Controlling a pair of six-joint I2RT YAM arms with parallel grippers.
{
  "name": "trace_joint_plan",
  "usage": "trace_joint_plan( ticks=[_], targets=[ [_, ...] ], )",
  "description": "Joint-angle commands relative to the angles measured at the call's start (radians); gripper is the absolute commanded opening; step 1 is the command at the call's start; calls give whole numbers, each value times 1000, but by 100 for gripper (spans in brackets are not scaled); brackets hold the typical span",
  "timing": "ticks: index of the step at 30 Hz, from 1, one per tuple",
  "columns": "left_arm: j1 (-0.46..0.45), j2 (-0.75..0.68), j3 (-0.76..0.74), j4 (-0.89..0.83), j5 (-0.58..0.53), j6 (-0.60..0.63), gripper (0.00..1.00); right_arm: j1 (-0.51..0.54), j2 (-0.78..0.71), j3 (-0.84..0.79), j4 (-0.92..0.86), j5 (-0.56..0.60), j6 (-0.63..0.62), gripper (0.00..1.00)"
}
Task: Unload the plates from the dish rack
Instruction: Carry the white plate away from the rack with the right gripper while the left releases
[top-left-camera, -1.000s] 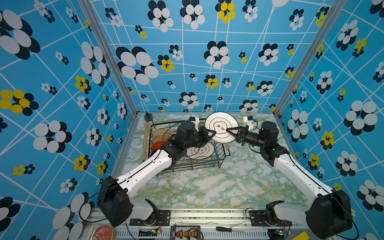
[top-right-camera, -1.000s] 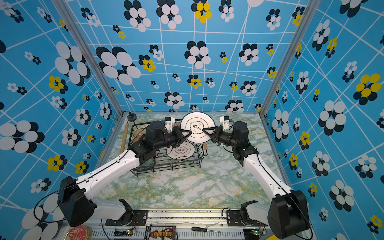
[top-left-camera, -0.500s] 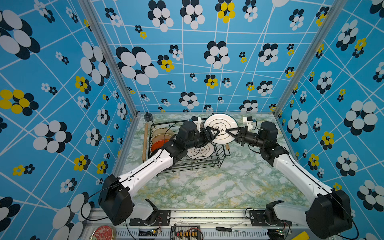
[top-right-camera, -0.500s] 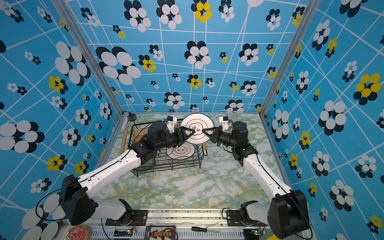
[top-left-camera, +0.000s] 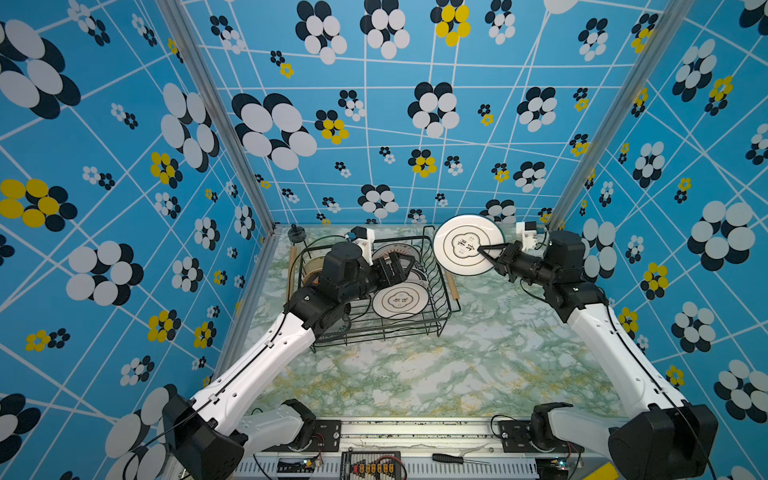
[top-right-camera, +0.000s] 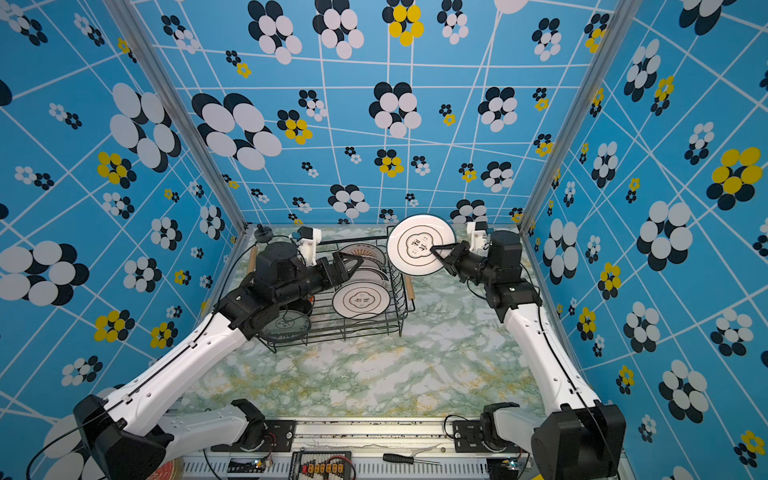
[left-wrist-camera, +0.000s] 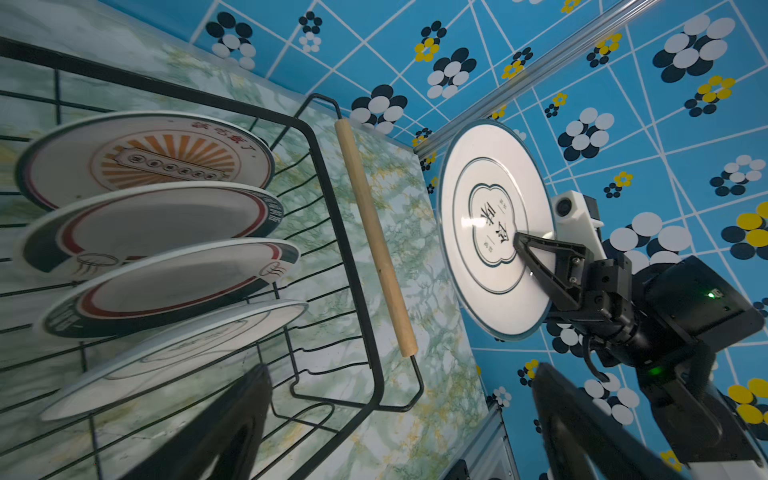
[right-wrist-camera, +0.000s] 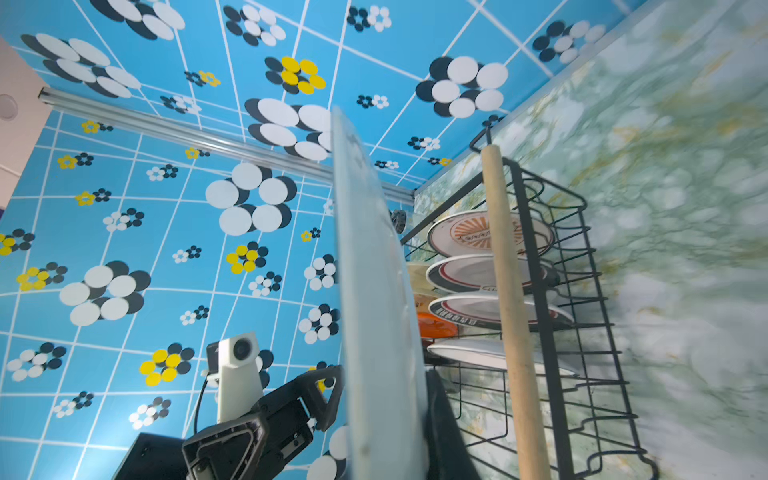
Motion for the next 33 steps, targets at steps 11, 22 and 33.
trace_joint_plan(
  ticks=[11,22,33],
  targets=[
    [40,-54,-1,-218,-140,279,99,-298,-10,-3,-209,182,-204,2],
    [75,8,30,-266,-117,332,99,-351,130,-32,-329,249,-303,1],
    [11,27,28,-268,-242,277,99,-404,282,-58,-241,128,-311,2]
  ],
)
